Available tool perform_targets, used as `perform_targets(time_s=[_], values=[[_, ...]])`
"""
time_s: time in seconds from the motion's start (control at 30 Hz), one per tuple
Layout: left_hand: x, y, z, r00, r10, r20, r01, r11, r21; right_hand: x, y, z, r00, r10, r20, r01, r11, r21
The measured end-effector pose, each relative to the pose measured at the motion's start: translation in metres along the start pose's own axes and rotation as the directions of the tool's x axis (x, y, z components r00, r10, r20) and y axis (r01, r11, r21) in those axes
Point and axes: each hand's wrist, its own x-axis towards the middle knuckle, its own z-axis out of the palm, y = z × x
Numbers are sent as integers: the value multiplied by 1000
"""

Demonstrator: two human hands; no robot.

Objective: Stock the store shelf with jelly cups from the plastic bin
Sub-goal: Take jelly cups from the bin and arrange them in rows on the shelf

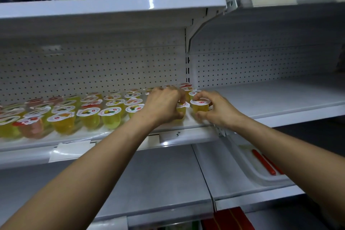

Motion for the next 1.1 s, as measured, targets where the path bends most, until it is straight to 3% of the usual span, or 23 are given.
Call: perform_targets(time_s=[0.1,0.27,0.47,0.8,0.93,1.1], values=[[-6,0,-1,996,-15,-86,14,1000,-7,-8,-3,-5,999,-34,-5,32,988,-150],[-46,7,-5,937,-116,-329,44,975,-217,-36,-15,-17,982,-134,-137,90,954,-287],[-119,11,2,915,-181,-362,61,945,-320,-88,-24,-7,954,-260,-149,194,914,-356],[-249,3,17,935,-334,-122,294,918,-266,-173,-60,68,928,-356,110,372,873,-314],[-306,-26,15,903,-429,-6,419,885,-203,-181,-90,113,903,-343,258,407,875,-260],[-383,-79,6,828,-559,35,557,817,-148,-181,-148,187,835,-399,379,484,859,-163]])
